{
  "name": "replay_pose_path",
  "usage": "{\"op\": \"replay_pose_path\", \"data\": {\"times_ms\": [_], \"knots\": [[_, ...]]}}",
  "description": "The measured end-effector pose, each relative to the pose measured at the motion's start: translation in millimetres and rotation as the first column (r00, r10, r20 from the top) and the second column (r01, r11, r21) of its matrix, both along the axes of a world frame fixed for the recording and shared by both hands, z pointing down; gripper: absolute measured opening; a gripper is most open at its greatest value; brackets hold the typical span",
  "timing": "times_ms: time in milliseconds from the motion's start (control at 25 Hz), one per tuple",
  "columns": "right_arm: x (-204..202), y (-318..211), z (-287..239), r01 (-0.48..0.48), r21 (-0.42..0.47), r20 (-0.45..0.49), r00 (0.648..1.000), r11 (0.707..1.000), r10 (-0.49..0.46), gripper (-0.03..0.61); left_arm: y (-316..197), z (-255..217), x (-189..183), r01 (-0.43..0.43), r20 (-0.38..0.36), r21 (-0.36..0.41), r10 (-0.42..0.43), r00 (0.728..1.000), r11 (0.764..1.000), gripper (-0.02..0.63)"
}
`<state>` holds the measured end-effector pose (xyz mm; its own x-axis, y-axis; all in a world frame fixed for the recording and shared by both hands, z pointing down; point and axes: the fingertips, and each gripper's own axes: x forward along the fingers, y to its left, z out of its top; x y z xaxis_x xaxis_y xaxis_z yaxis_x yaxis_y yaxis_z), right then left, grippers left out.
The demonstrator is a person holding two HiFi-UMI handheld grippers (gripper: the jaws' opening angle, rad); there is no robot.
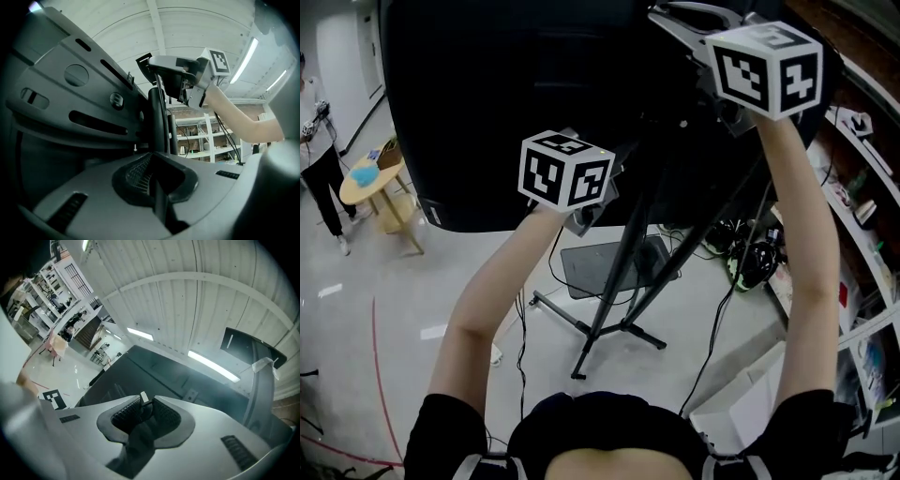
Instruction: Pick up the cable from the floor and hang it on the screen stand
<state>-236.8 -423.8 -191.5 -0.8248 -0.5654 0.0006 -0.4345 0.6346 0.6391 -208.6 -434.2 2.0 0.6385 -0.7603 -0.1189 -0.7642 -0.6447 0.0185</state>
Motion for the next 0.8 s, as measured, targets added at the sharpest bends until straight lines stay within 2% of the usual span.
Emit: {"op": "replay_pose_path", "data": {"times_ms": [200, 360, 680, 800], "knots": [[-0.4, -21.1, -19.7, -0.064, 0.02, -0.042, 0.997, 0.998, 0.064, 0.104, -3.2, 9.3, -3.4, -0.004, -0.02, -0.017, 0.004, 1.0, 1.0, 0.003], [5.6, -38.1, -28.7, -0.117, 0.032, -0.065, 0.991, 0.993, 0.119, 0.104, -3.1, 19.3, -2.5, -0.005, 0.005, -0.027, 0.005, 1.0, 1.0, 0.003], [28.3, -72.5, -36.4, -0.229, 0.034, -0.036, 0.972, 0.973, 0.23, 0.104, -2.3, 32.7, -1.3, -0.025, 0.001, -0.046, 0.025, 1.0, 0.999, 0.003], [38.0, -71.6, -35.1, -0.239, 0.043, -0.002, 0.971, 0.97, 0.239, 0.104, -3.2, 37.3, -1.2, -0.032, 0.003, -0.058, 0.032, 0.999, 0.998, 0.003]]}}
